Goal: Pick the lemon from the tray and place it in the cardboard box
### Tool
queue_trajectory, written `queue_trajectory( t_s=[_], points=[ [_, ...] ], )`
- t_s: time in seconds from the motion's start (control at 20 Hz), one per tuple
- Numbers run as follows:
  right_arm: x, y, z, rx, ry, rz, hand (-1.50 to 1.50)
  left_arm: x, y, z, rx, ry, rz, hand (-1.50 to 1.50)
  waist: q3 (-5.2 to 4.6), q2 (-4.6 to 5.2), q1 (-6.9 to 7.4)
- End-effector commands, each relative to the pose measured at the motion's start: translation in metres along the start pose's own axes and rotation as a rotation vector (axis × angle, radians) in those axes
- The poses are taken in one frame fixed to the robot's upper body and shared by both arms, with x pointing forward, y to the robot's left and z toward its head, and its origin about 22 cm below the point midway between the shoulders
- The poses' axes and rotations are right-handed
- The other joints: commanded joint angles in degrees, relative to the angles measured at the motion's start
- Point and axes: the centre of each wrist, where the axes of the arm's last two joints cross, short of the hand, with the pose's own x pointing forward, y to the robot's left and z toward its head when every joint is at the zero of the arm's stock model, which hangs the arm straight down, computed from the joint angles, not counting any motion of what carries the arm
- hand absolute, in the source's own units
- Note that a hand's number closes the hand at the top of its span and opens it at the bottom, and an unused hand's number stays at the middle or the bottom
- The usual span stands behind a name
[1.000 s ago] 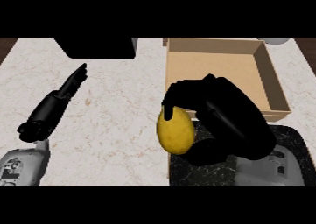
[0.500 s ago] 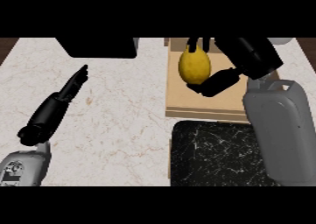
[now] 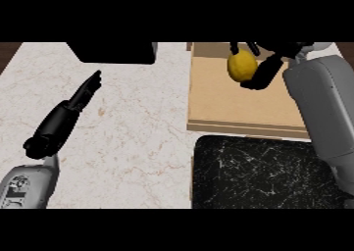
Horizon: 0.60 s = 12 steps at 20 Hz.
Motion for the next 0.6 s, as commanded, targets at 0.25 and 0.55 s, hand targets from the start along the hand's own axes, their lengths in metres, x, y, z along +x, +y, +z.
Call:
queue_trajectory(
  t_s=[0.25, 0.55],
  points=[
    [-0.046, 0.003, -0.012, 0.284, 0.008, 0.025, -1.50, 0.002, -0.003, -0.004, 0.003, 0.005, -0.002, 0.00, 0.02, 0.00, 0.27],
    [-0.062, 0.014, -0.007, 0.193, -0.217, -0.146, -1.50, 0.000, 0.010, 0.001, 0.015, 0.018, -0.001, 0.00, 0.06, -0.02, -0.16]
  ],
)
